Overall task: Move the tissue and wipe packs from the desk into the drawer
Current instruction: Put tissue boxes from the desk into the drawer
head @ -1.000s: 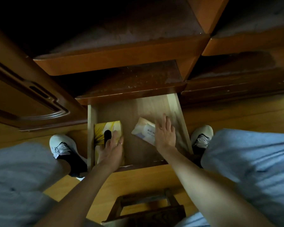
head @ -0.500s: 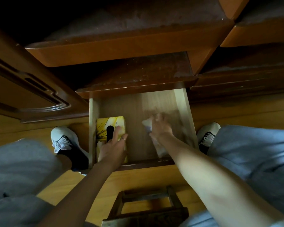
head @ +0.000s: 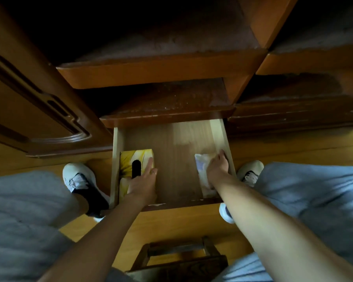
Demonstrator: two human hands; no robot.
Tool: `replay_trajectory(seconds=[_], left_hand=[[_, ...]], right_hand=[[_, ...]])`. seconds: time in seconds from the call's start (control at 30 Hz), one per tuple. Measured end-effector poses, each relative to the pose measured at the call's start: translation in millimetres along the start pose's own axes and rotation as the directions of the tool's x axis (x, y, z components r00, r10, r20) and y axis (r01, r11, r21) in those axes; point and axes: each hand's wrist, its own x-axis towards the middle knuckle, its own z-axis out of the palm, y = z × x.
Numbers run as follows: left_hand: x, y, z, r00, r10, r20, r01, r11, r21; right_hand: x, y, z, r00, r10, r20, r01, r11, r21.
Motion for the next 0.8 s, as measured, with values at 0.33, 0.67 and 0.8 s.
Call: replay_trajectory(seconds=[0.33, 0.67, 0.8], left_hand=[[-55.9, 0.5, -116.6, 0.995, 0.051, -0.09, -0.051, 0.999, 0.001], [-121.4, 28.5, -381.8, 0.301, 0.01, -0.954, -0.284, 0.955, -0.079], [-96.0, 23.3, -443.9, 0.389, -0.03, -0.921, -0.241, 0.961, -0.133]], right_hand=[[-122.7, 103.9, -66.7, 0.949, -0.15, -0.278, 0.305, 0.659, 0.687], [-235.6, 283.1, -166.2, 0.46, 0.513, -0.725, 0.57, 0.455, 0.684], [-238.4, 328.2, -201.1, 0.293, 0.625, -0.724, 0.533, 0.521, 0.666]])
